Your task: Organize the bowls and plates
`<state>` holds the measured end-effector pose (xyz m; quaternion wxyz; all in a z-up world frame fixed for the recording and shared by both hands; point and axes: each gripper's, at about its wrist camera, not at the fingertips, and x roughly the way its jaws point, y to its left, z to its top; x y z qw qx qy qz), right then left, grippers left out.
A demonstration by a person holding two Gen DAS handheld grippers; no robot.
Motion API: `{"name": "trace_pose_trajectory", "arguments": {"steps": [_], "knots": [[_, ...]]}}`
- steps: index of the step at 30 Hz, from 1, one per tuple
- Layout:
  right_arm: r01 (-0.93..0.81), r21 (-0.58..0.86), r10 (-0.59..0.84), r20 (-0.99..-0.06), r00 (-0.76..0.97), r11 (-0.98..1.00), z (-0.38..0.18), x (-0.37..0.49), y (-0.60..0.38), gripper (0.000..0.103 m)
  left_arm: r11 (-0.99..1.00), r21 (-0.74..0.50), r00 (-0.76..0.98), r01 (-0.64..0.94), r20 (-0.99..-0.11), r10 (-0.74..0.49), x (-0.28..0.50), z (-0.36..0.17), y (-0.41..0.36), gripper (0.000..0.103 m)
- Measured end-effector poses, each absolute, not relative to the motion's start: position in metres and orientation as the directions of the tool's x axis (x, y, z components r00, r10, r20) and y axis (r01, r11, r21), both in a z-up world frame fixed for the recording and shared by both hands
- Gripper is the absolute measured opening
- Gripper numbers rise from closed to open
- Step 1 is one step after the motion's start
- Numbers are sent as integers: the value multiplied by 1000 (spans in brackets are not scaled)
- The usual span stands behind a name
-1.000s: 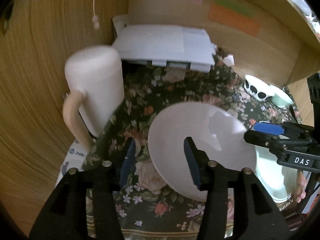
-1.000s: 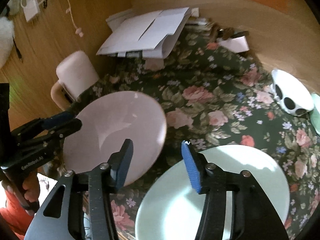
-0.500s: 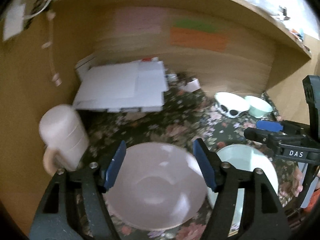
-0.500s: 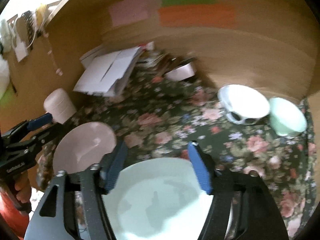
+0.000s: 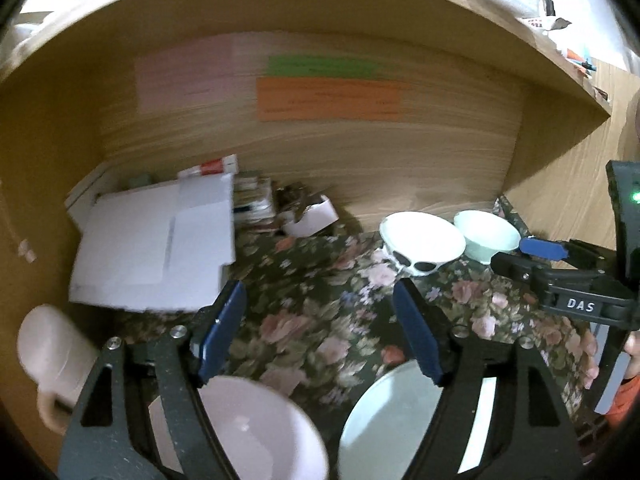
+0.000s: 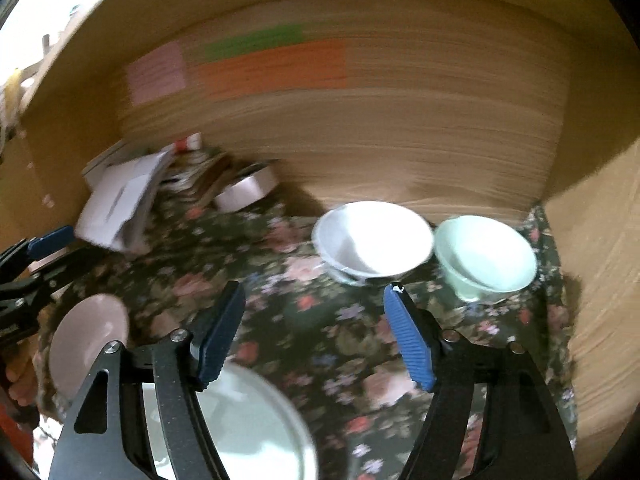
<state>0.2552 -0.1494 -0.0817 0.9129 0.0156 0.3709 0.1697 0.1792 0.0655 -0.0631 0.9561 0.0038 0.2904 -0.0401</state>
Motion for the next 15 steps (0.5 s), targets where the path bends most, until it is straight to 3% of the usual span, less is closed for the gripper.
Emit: {"name": "trace_pose_trajectory", "arguments": {"steps": [15], "knots": [[-136,266,294,-761,578,954,-150,346,-174,69,997,-23,740,70,-669,-68,271,-102,36,76]]}}
